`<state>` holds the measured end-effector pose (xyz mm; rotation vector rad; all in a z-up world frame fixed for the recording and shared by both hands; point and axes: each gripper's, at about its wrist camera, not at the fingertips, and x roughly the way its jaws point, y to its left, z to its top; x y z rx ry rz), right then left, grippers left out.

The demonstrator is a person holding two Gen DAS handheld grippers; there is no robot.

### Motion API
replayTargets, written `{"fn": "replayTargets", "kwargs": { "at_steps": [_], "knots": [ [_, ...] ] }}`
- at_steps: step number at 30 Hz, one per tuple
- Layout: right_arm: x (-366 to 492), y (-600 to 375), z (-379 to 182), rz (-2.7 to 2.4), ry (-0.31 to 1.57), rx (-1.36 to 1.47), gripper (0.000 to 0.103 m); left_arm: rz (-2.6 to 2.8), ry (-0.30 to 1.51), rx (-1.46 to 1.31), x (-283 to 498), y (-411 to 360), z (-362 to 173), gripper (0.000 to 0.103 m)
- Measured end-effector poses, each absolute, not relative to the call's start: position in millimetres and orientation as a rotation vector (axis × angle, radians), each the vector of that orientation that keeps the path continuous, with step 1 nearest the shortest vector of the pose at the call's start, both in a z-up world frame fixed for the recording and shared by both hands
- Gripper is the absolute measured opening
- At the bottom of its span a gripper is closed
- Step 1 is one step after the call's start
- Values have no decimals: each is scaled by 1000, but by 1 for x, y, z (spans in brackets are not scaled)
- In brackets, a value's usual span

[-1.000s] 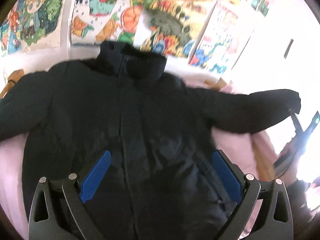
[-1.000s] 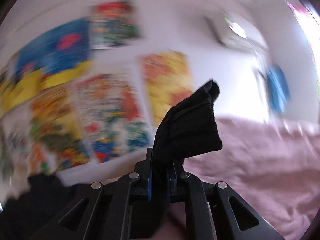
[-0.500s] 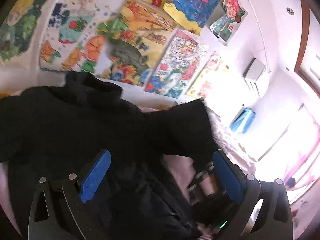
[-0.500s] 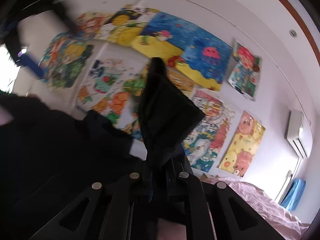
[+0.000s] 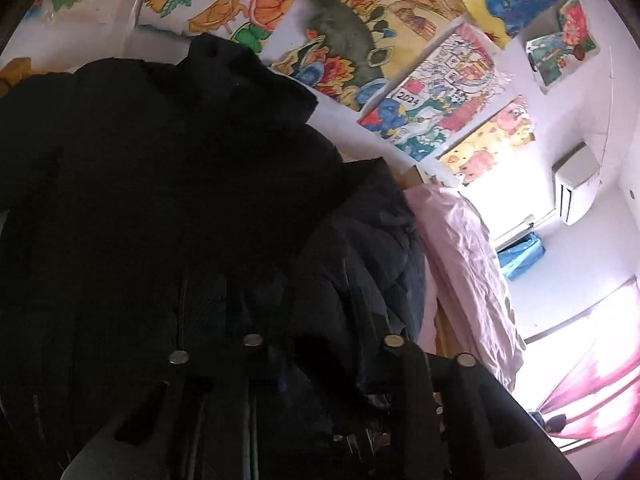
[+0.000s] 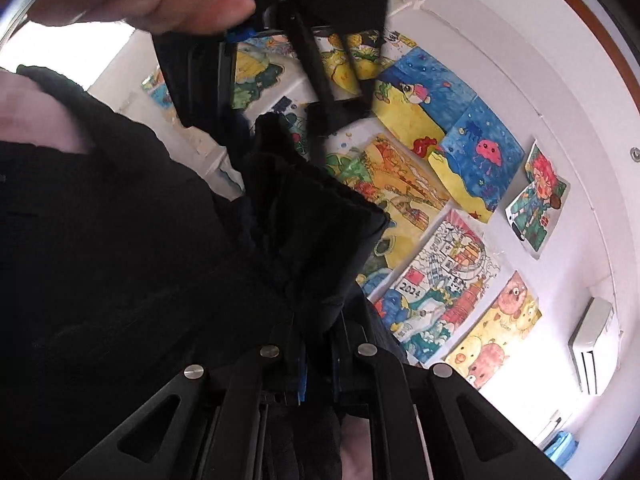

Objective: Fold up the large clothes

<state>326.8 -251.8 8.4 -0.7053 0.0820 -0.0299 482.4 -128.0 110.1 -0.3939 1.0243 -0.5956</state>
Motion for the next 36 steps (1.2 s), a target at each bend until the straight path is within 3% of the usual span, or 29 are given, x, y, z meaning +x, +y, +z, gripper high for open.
{"fn": "replayTargets", "kwargs": {
  "at_steps": [3, 4, 5, 7, 8, 14, 21, 23, 24, 28, 31, 33, 34, 35, 36],
  "knots": [
    [330, -247, 7, -47, 77, -771, 15, -602, 989, -388, 488, -124, 119, 6],
    [330, -247, 10, -58, 56, -794, 28, -600, 965, -372, 488, -122, 127, 6],
    [328, -247, 10, -61, 29, -806, 51, -593, 936, -350, 488, -118, 135, 6],
    [321, -250, 7, -59, -24, -814, 79, -546, 859, -292, 491, -106, 155, 5],
    [319, -253, 6, -71, -54, -817, 81, -516, 836, -272, 491, -98, 161, 5],
    [344, -284, 10, -82, 72, -653, 81, -278, 769, -191, 512, -41, 172, 5],
    [436, -375, 9, 191, 483, -45, 81, -131, 891, -46, 540, -4, 78, 6],
    [462, -390, 2, 163, 556, 36, 60, -114, 927, -41, 547, 5, 49, 6],
    [475, -395, 2, 146, 587, 53, 56, -105, 945, -46, 551, 8, 36, 6],
    [498, -396, -12, 97, 661, 54, 51, -68, 965, -27, 558, 16, 2, 7],
    [506, -392, -45, 38, 761, 31, 51, -55, 987, -24, 557, 20, -12, 12],
    [500, -387, -54, 25, 750, 11, 51, -42, 979, -44, 550, 25, -11, 26],
    [499, -385, -54, 23, 748, -4, 54, -34, 981, -49, 548, 28, -8, 39],
    [496, -382, -53, 37, 744, -15, 64, -24, 982, -57, 546, 31, -5, 49],
    [496, -382, -52, 56, 739, -19, 70, -20, 968, -84, 539, 40, 1, 50]
  ]
}}
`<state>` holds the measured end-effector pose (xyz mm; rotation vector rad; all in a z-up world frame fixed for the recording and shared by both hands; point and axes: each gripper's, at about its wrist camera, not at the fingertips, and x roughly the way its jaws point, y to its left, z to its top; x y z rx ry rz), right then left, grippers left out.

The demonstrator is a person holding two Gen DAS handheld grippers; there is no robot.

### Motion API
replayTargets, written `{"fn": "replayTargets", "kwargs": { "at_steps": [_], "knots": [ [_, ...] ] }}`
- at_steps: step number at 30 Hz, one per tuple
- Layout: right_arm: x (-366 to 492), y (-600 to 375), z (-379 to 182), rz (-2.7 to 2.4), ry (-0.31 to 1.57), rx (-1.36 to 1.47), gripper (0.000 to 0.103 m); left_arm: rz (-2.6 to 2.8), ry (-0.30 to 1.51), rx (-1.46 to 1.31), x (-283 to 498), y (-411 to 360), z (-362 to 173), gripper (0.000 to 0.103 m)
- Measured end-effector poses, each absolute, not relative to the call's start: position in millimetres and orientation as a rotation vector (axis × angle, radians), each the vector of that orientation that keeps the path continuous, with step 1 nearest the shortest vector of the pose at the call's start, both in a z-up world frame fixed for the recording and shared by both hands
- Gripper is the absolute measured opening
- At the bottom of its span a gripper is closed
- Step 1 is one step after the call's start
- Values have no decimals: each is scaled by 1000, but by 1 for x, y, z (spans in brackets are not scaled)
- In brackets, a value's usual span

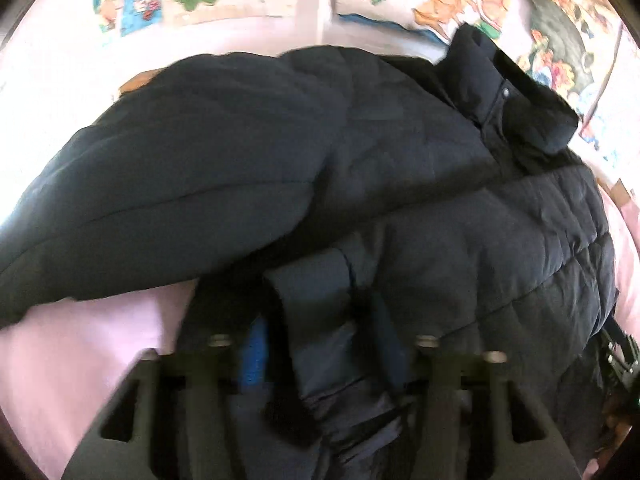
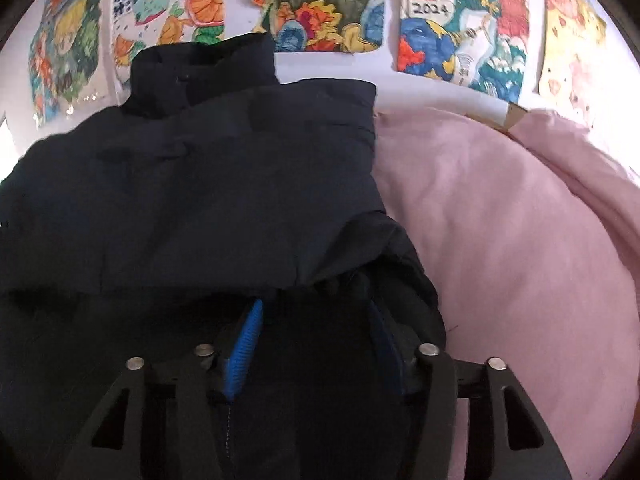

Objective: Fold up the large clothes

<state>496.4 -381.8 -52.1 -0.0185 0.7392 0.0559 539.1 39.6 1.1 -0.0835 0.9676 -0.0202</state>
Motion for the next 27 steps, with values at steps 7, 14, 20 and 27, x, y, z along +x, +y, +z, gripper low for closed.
{"fn": "replayTargets", "kwargs": {
  "at_steps": [7, 14, 20, 27],
  "knots": [
    [481, -371, -37, 111, 716, -54, 87, 94, 758, -394, 469, 139, 43, 87],
    [393, -331, -20, 491, 781, -146, 103, 200, 790, -525, 421, 235, 40, 88],
    [359, -292, -22, 546, 744, -162, 103, 297, 689, -763, 397, 298, 30, 88],
    [373, -264, -24, 539, 774, -167, 103, 385, 572, -971, 393, 345, 31, 83]
  ]
}}
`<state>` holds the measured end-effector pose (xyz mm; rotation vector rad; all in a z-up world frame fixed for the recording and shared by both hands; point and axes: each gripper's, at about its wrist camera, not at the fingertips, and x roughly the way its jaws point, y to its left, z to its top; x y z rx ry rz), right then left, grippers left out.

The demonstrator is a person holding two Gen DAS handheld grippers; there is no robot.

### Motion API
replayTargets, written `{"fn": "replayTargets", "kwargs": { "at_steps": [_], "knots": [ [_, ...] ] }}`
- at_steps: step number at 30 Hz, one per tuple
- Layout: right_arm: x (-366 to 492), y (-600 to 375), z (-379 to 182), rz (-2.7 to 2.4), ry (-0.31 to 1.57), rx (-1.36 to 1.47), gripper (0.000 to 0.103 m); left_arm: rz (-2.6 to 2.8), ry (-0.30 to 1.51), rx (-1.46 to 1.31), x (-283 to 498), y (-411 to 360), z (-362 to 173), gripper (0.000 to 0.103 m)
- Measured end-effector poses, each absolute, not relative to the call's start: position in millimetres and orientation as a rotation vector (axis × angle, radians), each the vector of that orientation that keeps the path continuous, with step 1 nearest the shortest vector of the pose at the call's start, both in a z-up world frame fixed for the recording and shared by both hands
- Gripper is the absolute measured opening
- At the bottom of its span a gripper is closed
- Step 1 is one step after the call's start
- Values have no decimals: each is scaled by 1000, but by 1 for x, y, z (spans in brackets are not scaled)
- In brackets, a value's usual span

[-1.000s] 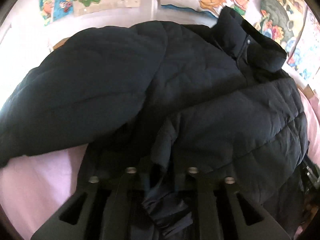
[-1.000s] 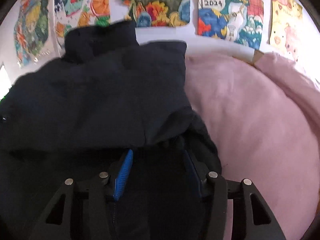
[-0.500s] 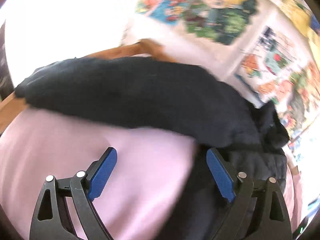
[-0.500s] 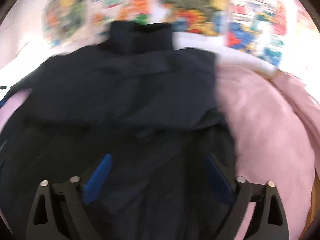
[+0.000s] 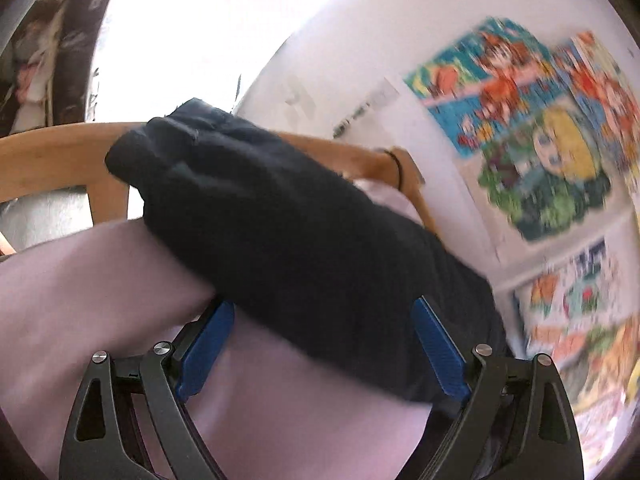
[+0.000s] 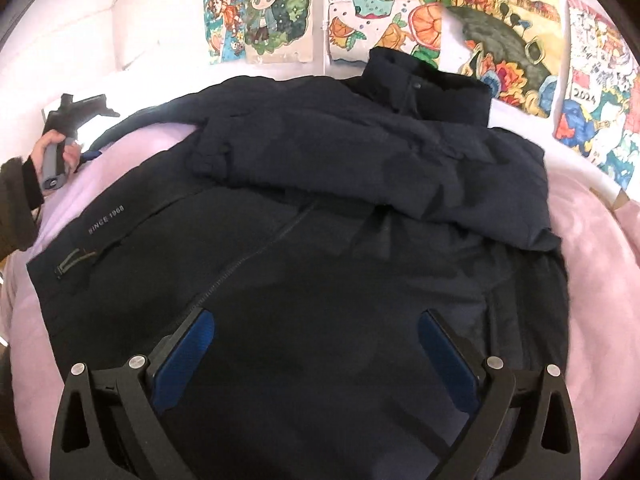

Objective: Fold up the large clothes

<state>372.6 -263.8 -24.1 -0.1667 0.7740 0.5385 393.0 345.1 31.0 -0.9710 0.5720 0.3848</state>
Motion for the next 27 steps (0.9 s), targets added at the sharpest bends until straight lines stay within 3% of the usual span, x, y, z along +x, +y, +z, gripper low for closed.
{"fn": "replayTargets", "kwargs": {
  "at_steps": [1, 2, 5, 10, 18, 22, 27],
  "knots": [
    [377, -263, -24, 540, 791, -155, 103, 403, 559, -978, 398, 347, 32, 61],
    [380, -261, -23, 537, 802, -147, 103, 431, 560, -981, 400, 350, 32, 32],
    [386, -257, -18, 512, 813, -128, 103, 434, 540, -1039, 398, 365, 28, 13],
    [406, -259, 9, 484, 761, -34, 103, 394, 408, -785, 390, 336, 76, 5],
    [418, -285, 49, 416, 609, 145, 103, 83, 205, -87, 380, 179, 172, 5],
    [420, -317, 54, 351, 582, 236, 103, -137, 206, 158, 384, 88, 176, 5],
    [423, -370, 37, 257, 577, 370, 103, -393, 383, 318, 409, -9, 134, 5]
  ]
}}
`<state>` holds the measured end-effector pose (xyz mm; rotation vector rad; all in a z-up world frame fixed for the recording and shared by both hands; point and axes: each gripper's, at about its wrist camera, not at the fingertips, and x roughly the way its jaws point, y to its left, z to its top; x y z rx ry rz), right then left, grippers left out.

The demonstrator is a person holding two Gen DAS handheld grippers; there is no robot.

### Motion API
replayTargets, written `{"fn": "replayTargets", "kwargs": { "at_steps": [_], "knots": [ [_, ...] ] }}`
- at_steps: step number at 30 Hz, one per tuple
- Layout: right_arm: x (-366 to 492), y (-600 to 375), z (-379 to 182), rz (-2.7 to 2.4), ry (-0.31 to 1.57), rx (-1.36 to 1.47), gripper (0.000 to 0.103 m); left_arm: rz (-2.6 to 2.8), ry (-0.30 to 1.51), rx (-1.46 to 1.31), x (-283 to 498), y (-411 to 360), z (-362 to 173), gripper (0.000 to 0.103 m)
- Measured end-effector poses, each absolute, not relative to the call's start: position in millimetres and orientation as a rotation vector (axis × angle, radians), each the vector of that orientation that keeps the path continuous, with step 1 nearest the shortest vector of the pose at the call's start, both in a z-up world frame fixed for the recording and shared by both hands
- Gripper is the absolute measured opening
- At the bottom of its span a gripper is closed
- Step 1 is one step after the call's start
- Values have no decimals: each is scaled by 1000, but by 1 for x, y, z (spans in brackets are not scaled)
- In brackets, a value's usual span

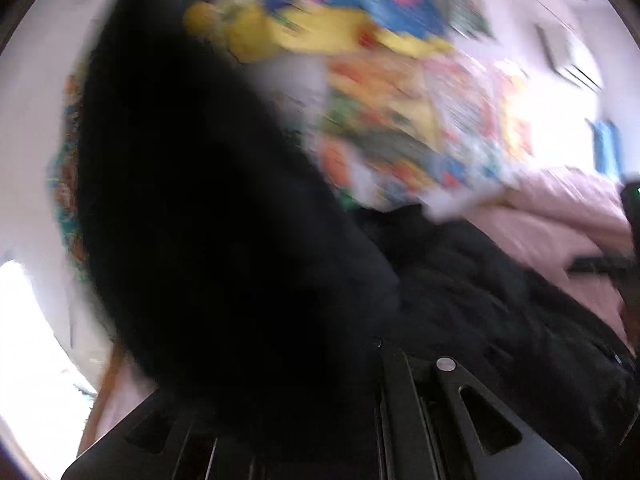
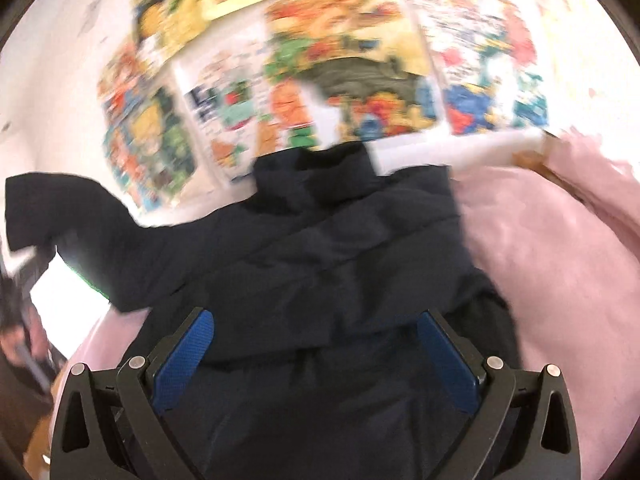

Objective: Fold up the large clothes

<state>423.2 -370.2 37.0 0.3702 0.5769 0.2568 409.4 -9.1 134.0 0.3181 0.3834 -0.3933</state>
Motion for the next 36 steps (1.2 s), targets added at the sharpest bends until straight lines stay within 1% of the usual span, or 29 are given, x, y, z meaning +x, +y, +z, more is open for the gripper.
{"fn": "replayTargets", "kwargs": {
  "at_steps": [3, 6, 8, 10, 15, 21, 22, 23, 24, 25, 26, 28, 30, 31, 32, 34, 36],
  "knots": [
    [429, -397, 15, 264, 606, 472, 103, -471, 506, 349, 419, -49, 93, 5],
    [439, -418, -10, 312, 660, 603, 103, -502, 664, 360, 434, -80, 39, 5],
    [443, -425, -24, 334, 698, 668, 103, -490, 743, 376, 440, -91, 11, 5],
    [446, -424, -34, 392, 723, 723, 103, -453, 776, 414, 442, -99, -14, 6],
    [458, -395, -38, 543, 760, 763, 103, -462, 774, 428, 450, -100, -24, 7],
    [472, -358, -50, 598, 840, 780, 103, -457, 794, 461, 430, -94, -17, 7],
    [472, -354, -50, 607, 848, 785, 100, -454, 799, 475, 419, -95, -17, 7],
    [471, -350, -51, 619, 863, 798, 91, -448, 801, 496, 414, -96, -16, 7],
    [471, -348, -53, 629, 876, 802, 86, -436, 804, 515, 411, -97, -15, 7],
    [471, -344, -54, 639, 896, 798, 71, -421, 810, 529, 408, -98, -14, 7],
    [472, -342, -56, 640, 915, 791, 51, -410, 815, 535, 406, -97, -14, 7],
    [470, -338, -60, 640, 946, 784, 31, -394, 820, 524, 402, -92, -11, 8],
    [468, -336, -61, 636, 957, 755, 23, -387, 820, 514, 397, -86, -9, 8],
    [466, -334, -58, 639, 950, 735, 17, -389, 819, 514, 394, -82, -8, 8],
    [465, -332, -55, 653, 946, 719, 13, -392, 821, 515, 391, -80, -8, 9],
    [461, -329, -47, 666, 928, 687, 11, -402, 821, 524, 381, -74, -6, 10],
    [457, -324, -33, 678, 893, 645, 10, -399, 812, 535, 371, -69, -4, 17]
  ]
}}
